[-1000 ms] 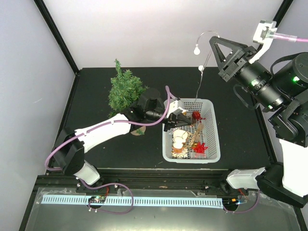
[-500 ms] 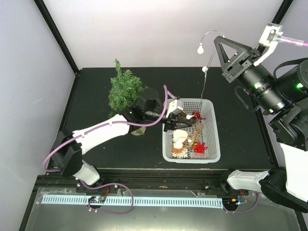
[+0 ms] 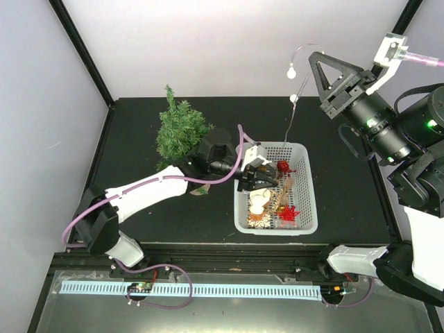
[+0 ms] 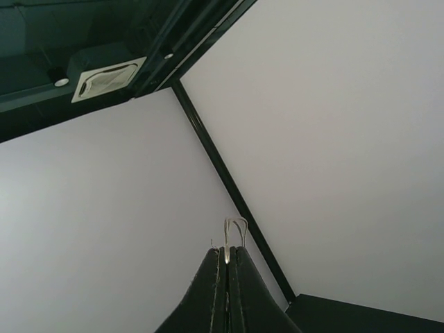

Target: Decorate the small christmas tree

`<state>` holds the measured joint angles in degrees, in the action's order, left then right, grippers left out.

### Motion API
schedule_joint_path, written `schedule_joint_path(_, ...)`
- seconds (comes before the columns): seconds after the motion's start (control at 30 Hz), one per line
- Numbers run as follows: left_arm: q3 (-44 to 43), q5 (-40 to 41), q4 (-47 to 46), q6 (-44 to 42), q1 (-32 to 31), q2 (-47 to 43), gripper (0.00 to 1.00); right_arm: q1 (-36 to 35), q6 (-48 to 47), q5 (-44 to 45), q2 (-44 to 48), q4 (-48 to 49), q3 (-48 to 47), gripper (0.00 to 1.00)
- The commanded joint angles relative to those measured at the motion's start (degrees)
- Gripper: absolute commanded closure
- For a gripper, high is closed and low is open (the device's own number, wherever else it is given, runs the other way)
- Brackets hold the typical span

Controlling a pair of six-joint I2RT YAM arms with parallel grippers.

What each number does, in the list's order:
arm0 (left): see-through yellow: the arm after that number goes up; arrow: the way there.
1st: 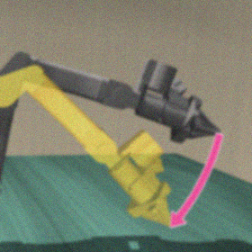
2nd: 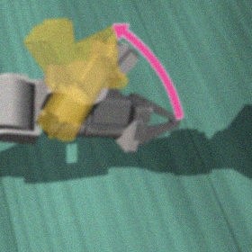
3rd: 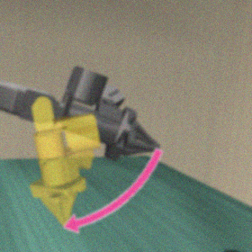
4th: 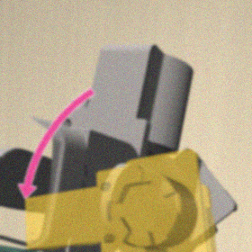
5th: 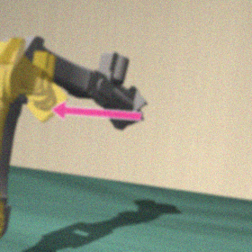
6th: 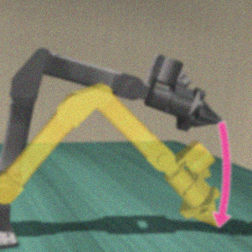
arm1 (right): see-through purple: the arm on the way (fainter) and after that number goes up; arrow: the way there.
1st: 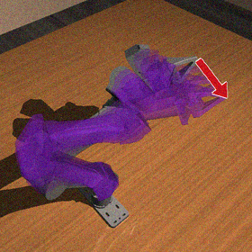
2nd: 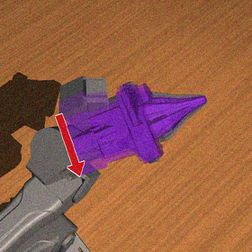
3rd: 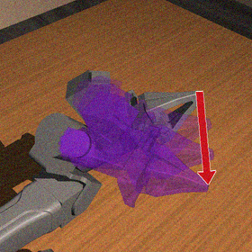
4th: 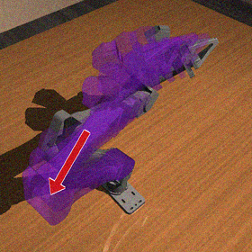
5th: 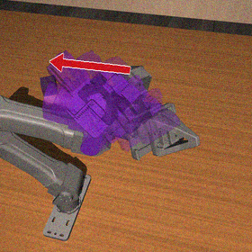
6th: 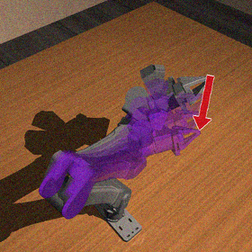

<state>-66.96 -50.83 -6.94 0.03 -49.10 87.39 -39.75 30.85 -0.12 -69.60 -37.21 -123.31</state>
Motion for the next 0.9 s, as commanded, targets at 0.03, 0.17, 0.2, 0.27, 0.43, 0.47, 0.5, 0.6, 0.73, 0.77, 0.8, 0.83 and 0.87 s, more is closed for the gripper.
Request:
schedule_joint_path(0.03,-2.3,-0.9,-0.7,-0.5,-1.1,1.6,0.65,0.1,1.0,0.2,0.4,2.0,-0.1,0.99)
schedule_joint_path(0.17,-3.4,-0.9,-0.4,-0.1,-1.5,3.2,0.79,0.2,1.5,-0.2,0.6,2.7,0.4,0.99)
schedule_joint_path(0.2,-3.8,-1.2,-0.2,0.0,-1.5,3.5,0.85,0.2,1.6,-0.1,0.7,2.8,0.7,0.99)
schedule_joint_path(0.27,-4.4,-1.7,-0.2,0.3,-1.5,3.8,0.91,0.2,1.6,-0.1,0.9,2.9,1.1,0.99)
schedule_joint_path(0.43,-5.6,-0.8,0.6,0.7,-1.7,4.4,0.75,0.1,1.9,-0.2,1.2,3.0,1.7,0.99)
schedule_joint_path(0.47,-5.6,-0.7,0.7,0.6,-1.7,4.4,0.72,0.2,1.9,-0.2,1.2,3.0,1.7,0.99)
schedule_joint_path(0.5,-5.6,-0.6,0.7,0.6,-1.7,4.5,0.70,0.2,1.9,-0.3,1.2,3.0,1.7,0.99)
schedule_joint_path(0.6,-5.4,-0.6,1.0,0.4,-1.9,4.4,0.70,0.2,2.1,-0.3,1.3,3.1,1.8,0.99)
schedule_joint_path(0.73,-5.7,-1.6,1.1,0.2,-2.1,4.6,0.90,0.1,2.3,-0.5,1.4,3.3,2.2,0.99)
schedule_joint_path(0.77,-5.8,-1.6,1.3,0.0,-2.2,4.6,0.96,0.1,2.3,-0.4,1.5,3.4,2.3,0.99)
schedule_joint_path(0.8,-6.0,-1.6,1.6,-0.1,-2.2,4.6,0.98,0.2,2.2,-0.2,1.6,3.3,2.2,0.99)
schedule_joint_path(0.83,-6.2,-1.3,2.4,-0.8,-2.1,4.4,0.98,0.1,2.1,0.0,1.7,3.1,2.2,0.99)
schedule_joint_path(0.87,-6.5,-0.8,3.4,-1.7,-2.1,4.2,0.98,0.1,1.9,0.3,1.7,2.8,2.3,0.99)
